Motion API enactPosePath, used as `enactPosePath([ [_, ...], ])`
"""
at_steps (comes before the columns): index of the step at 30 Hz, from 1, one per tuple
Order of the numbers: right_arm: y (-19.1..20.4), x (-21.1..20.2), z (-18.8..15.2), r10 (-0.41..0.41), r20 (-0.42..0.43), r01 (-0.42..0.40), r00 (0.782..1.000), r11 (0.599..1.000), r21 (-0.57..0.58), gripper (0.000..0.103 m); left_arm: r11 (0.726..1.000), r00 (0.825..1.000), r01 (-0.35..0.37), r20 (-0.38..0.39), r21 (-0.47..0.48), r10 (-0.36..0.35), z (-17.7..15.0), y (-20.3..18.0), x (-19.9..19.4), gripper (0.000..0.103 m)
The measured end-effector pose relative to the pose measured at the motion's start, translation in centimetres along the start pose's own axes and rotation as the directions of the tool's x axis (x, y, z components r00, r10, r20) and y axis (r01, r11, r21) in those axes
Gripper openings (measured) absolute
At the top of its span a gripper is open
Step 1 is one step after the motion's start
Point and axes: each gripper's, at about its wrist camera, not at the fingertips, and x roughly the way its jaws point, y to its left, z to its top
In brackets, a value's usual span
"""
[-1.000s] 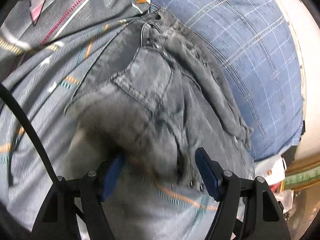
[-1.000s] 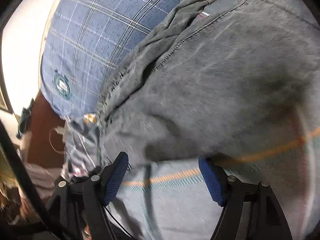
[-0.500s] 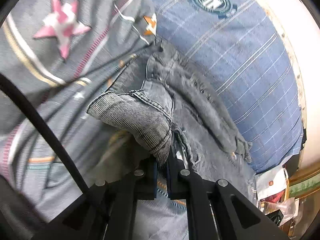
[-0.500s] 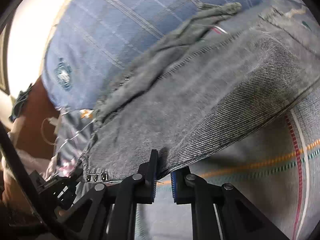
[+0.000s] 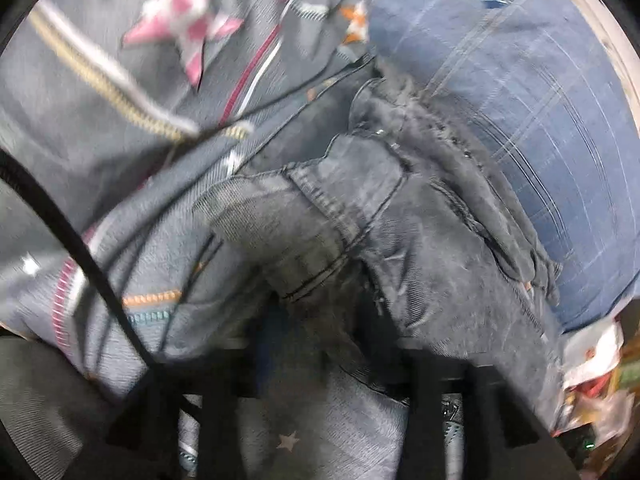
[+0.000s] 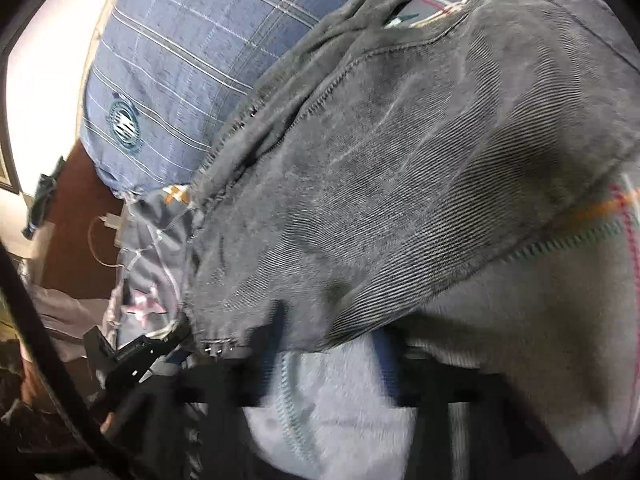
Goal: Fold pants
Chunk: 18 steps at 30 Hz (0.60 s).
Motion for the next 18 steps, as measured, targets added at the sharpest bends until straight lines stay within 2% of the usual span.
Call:
enactPosePath([
  [1,0.1,-0.8,-0.3,-0.003,0.002,0.003,1.000,1.000,-0.008,0.072,1.000,1.000,-0.008,0.030,0.019,0.007,-0.3,-0.3,-0.7,0.062],
  [3,0.6,-3.0,-1.0,-0.020,0.022,0.021,1.000,0.999,-0.040,0.072,0.998,0.998,-0.022,0.061,0.064,0.018,-1.2,-0.7,-1.6,0.062],
  [6,0.4,-8.2,-0.8,-0.045,0.131,0.057,0.990,0.994,-0.091,0.072,0.994,0.995,0.029,0.089,0.108,-0.039,-3.5,-1.2,-2.9,0.062],
  [8,-0.5,-11.4,1.0,-0.104,0.218,0.124,0.970,0.989,-0.081,0.072,0.982,0.994,0.084,0.058,0.169,-0.095,-4.7,-3.2,-3.2,0.062],
  [10,-2.1,-14.0,4.6,-0.195,0.249,0.206,0.949,0.978,-0.021,0.072,0.964,0.988,0.154,-0.006,0.216,-0.156,-5.3,-6.1,-2.7,0.063],
  [12,-2.9,-14.9,8.2,-0.252,0.235,0.270,0.939,0.962,-0.047,0.072,0.938,0.968,0.246,-0.109,0.243,-0.225,-6.3,-9.2,-1.6,0.065],
  [13,-3.3,-15.2,9.6,-0.265,0.247,0.288,0.932,0.956,-0.060,0.072,0.926,0.953,0.289,-0.168,0.244,-0.253,-7.0,-10.9,-0.8,0.065],
  [15,-5.6,-15.7,11.8,-0.311,0.281,0.326,0.908,0.945,-0.005,0.072,0.891,0.919,0.363,-0.263,0.272,-0.293,-8.6,-14.4,0.7,0.065],
  [18,-10.0,-16.1,11.7,-0.283,0.269,0.262,0.921,0.959,0.111,0.067,0.863,0.889,0.409,-0.343,0.296,-0.303,-10.6,-17.8,2.7,0.065],
])
